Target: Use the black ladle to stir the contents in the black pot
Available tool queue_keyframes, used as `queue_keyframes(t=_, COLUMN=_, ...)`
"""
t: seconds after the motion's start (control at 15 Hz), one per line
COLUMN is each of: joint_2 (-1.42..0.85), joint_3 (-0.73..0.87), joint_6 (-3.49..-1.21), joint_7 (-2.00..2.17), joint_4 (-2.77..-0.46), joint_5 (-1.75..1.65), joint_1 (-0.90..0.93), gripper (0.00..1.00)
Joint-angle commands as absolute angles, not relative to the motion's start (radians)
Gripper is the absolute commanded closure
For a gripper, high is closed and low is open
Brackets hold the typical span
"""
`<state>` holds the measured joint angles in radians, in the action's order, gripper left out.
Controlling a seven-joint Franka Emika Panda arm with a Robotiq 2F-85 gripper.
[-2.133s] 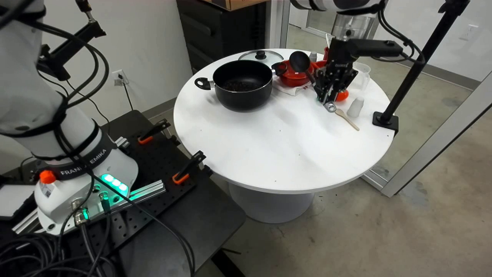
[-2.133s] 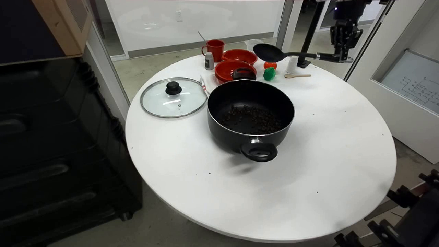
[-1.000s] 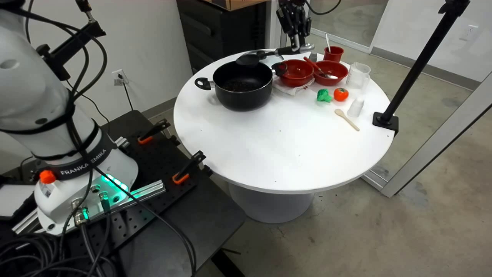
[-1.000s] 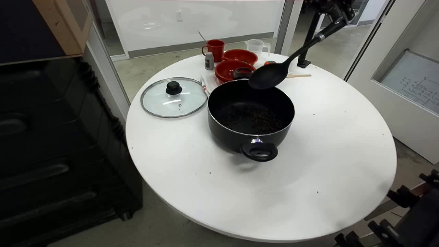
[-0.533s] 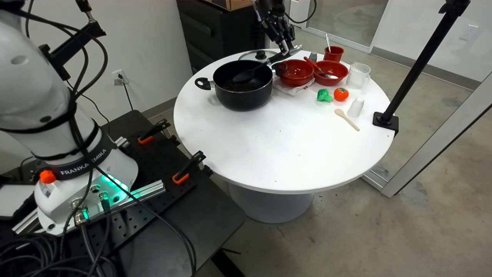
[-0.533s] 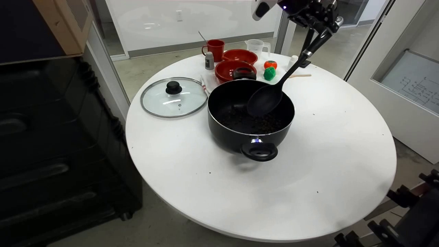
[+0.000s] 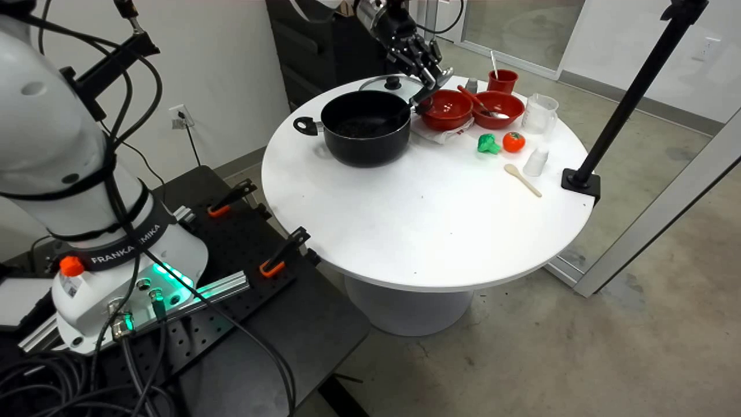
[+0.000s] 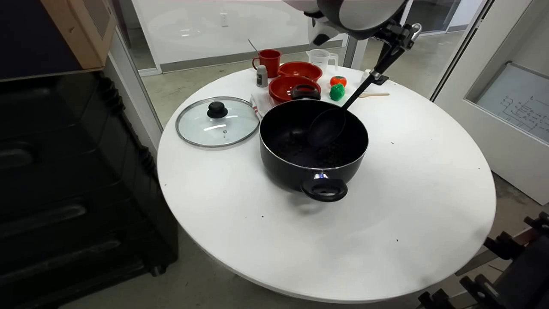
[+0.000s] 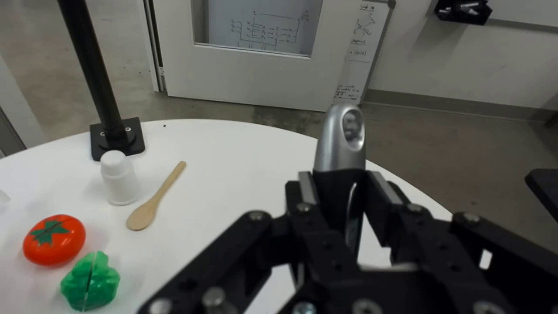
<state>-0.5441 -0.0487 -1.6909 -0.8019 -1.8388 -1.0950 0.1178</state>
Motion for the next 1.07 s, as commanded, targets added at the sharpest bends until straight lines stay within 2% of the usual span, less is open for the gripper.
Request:
queue_keyframes(t=0.0, joint_2=-0.521, joint_3=-0.067, joint_6=-1.692, joint_7=-0.686, joint_4=-1.908, joint_5=-1.176, joint_1=0.122, gripper=0.92)
queue_keyframes(t=1.0, joint_2=-0.503, joint_3=-0.179, joint_6=-1.617, joint_7=-0.551, joint_4=-2.065, joint_5=-1.261, joint_1=0.173, gripper=0.92)
